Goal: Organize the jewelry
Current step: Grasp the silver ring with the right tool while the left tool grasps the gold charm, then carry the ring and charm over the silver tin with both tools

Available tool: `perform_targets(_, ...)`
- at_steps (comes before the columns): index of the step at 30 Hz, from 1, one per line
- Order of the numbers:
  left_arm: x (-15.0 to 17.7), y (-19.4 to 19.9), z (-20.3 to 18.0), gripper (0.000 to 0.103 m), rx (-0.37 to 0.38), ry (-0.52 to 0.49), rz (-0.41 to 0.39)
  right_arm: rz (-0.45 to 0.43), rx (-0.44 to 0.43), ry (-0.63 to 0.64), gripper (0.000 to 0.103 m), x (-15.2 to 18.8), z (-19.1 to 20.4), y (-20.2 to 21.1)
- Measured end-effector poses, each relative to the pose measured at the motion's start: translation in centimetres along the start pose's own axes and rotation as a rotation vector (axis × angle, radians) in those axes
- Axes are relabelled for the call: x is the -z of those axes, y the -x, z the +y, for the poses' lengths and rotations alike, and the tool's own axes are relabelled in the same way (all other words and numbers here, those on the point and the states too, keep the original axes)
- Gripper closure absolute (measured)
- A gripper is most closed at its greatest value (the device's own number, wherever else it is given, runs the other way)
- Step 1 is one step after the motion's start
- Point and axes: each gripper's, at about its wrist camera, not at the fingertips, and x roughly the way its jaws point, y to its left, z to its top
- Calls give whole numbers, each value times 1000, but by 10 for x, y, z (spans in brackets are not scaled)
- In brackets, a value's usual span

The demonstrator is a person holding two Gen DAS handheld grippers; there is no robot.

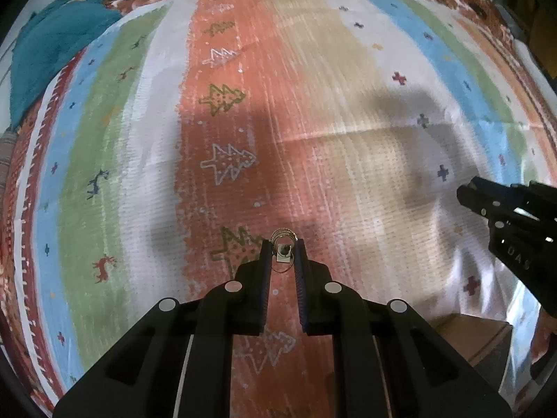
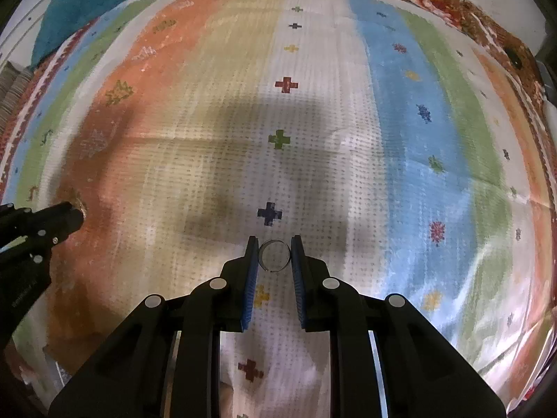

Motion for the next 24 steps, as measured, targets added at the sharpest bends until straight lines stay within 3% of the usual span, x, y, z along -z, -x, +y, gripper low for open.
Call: perform_targets(24, 22, 62, -6, 91, 58, 14, -110, -78, -41, 9, 83, 24, 6, 51)
